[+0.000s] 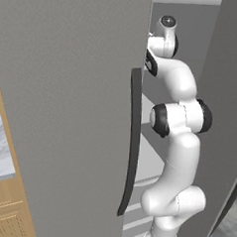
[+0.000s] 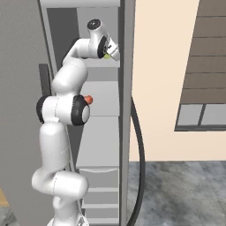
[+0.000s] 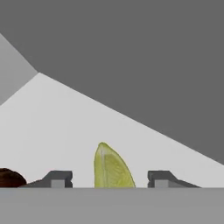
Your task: Take the peach and lemon wedge from the second highest rack and move them to the highest rack where the orange and steak are located, to maximize freezer space. Close the freezer door after rearranging.
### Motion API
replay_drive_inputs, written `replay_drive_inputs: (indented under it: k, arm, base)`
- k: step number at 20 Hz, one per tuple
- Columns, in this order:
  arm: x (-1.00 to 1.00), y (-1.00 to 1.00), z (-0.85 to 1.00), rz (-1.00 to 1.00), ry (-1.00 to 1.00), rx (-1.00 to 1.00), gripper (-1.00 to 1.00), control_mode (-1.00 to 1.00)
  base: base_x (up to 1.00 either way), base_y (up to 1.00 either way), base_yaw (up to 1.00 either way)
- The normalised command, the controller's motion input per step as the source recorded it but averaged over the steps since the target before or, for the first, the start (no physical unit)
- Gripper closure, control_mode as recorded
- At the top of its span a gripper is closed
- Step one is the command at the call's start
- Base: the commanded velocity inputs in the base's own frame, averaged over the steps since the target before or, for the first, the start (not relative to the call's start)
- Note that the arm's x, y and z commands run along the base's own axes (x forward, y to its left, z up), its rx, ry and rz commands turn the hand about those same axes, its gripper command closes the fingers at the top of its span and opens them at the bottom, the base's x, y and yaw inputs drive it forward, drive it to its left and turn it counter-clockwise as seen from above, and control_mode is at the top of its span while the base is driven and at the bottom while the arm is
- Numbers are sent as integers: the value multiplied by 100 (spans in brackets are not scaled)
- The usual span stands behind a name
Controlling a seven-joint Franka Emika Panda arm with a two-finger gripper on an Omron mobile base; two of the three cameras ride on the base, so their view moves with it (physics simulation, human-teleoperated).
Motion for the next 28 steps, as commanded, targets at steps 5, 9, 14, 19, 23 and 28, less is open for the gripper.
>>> replay_drive_inputs:
  k: [5,9,14,19,23,28]
  arm:
    - [-3,-8,0,0,-17,0,-100,-100]
    - [-22,0,0,0,-27,0,-100,-100]
    - [-27,-9,-1,0,-23,0,-100,-100]
    - [-52,-20,0,0,-13,0,-100,-100]
    - [-68,-26,20,0,0,0,-100,-100]
    - [-86,-13,13,0,0,4,-100,-100]
  base:
    - [0,0,0]
    - [0,0,0]
    - [0,0,0]
    - [0,0,0]
    - [0,0,0]
    - [0,0,0]
